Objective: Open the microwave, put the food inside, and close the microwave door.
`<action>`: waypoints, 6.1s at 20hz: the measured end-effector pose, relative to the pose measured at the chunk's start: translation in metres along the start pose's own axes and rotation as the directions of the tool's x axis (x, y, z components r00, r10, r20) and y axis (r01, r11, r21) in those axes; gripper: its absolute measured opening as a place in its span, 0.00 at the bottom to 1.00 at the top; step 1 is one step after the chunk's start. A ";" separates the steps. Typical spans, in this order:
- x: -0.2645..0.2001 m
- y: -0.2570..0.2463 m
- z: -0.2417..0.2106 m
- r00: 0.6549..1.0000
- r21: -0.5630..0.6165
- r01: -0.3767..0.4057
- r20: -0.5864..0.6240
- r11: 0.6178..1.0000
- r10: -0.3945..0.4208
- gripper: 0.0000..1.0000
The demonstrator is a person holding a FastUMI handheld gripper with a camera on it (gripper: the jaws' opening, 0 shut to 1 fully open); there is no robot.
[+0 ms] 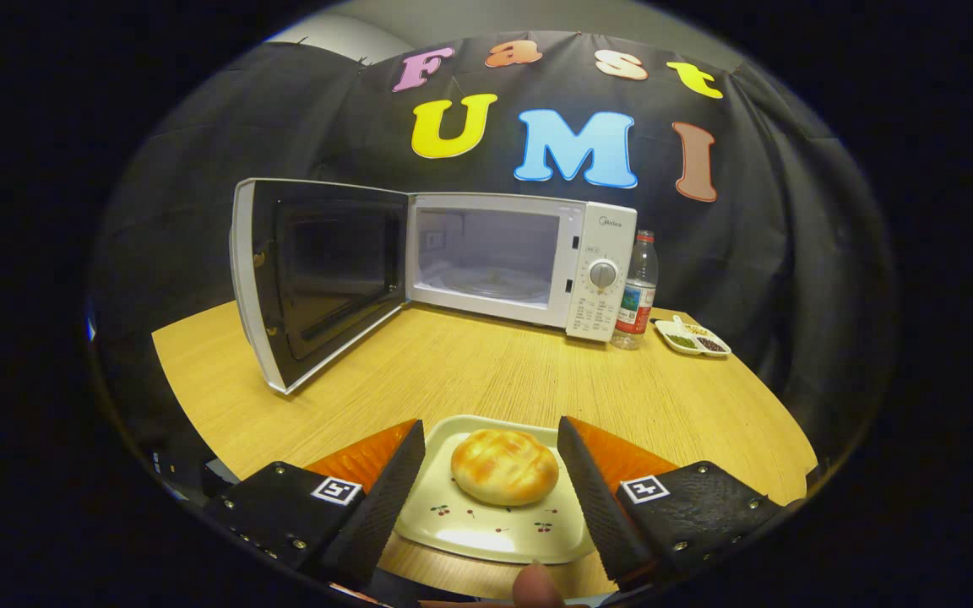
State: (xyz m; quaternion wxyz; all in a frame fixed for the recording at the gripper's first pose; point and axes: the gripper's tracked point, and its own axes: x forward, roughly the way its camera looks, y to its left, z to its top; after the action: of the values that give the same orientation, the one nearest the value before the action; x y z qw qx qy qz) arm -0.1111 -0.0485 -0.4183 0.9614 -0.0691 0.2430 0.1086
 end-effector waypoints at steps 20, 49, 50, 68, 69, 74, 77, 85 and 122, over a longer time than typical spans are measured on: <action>0.026 0.000 -0.030 0.975 0.157 -0.161 -0.131 0.974 0.182 0.81; 0.232 0.037 0.162 0.994 0.350 0.093 0.020 0.932 -0.107 0.75; 0.243 0.037 0.162 0.993 0.376 0.104 0.017 0.921 -0.119 0.75; 0.358 0.032 0.192 0.982 0.691 0.052 0.097 0.721 -0.163 0.75; 0.360 0.030 0.190 0.983 0.707 0.049 0.091 0.705 -0.160 0.75; 0.367 0.030 0.195 0.981 0.746 0.018 0.116 0.666 -0.156 0.87; 0.363 0.023 0.195 0.973 0.714 0.071 0.104 0.696 -0.205 0.96; 0.329 0.029 0.214 0.974 0.724 0.005 0.152 0.690 -0.166 0.96; 0.055 0.307 0.158 0.859 -0.119 -0.395 0.305 0.911 0.412 0.01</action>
State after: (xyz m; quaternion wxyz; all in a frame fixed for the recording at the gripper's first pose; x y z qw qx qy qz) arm -0.0665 0.2871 -0.3313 0.9417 -0.0232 0.0883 0.3238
